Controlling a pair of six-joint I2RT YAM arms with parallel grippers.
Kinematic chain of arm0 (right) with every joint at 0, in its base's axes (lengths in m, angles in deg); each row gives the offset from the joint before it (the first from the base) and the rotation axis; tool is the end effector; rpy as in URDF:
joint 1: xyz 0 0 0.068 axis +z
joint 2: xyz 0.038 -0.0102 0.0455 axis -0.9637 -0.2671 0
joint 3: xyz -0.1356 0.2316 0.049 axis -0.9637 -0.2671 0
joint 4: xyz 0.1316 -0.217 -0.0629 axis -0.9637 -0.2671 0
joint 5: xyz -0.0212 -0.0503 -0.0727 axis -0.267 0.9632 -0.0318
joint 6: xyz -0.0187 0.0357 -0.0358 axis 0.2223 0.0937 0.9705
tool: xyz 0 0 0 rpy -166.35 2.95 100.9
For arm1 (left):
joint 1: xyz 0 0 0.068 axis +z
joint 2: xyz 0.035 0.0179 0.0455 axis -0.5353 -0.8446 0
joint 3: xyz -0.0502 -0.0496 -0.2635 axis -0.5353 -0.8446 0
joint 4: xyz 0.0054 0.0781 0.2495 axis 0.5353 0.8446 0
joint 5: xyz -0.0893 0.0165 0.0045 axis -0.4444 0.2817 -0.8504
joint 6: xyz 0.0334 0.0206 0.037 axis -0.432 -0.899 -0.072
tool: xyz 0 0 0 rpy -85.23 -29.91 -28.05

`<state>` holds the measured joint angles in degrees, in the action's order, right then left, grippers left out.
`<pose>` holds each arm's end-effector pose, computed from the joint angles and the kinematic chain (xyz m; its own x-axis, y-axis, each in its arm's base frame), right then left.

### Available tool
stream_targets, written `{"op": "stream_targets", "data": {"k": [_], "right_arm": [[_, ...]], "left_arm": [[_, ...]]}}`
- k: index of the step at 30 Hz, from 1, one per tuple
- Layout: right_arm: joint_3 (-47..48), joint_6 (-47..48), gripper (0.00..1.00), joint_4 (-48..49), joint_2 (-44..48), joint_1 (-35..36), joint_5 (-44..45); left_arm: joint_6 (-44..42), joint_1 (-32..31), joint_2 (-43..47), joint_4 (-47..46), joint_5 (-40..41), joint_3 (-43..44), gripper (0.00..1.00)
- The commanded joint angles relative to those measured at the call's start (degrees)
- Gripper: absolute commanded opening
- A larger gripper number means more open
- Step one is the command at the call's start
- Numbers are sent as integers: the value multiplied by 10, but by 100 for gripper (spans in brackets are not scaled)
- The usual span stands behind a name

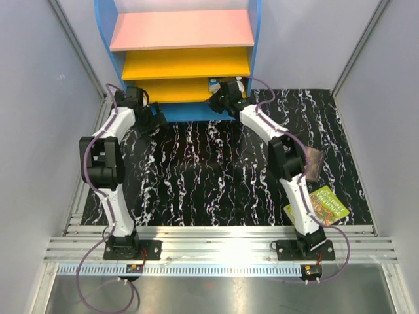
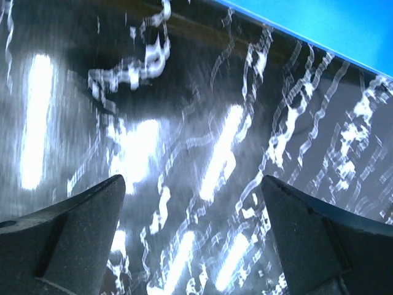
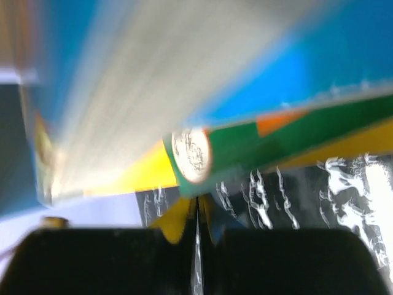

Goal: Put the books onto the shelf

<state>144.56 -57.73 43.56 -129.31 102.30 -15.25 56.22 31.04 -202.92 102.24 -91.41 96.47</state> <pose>0.5037 0.2666 0.2330 -0.6307 0.6696 -0.3924 0.1603 0.6071 0.7783 0.4407 -0.0158 0.2201 -0.8174 -0.4403 -0.3715 -0.3139 0.8811 -0.3537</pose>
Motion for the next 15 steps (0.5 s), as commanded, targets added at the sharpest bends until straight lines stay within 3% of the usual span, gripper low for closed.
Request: {"op": "stream_targets", "data": {"k": [1, 7, 15], "right_arm": [[-115, 38, 8, 98, 67, -2, -41], [-312, 73, 8, 100, 248, -2, -47], [-505, 124, 9, 26, 519, -2, -41]], "left_arm": [[21, -13, 97, -50, -7, -40, 99], [55, -70, 133, -61, 8, -52, 99], [86, -117, 106, -30, 27, 37, 99]]}}
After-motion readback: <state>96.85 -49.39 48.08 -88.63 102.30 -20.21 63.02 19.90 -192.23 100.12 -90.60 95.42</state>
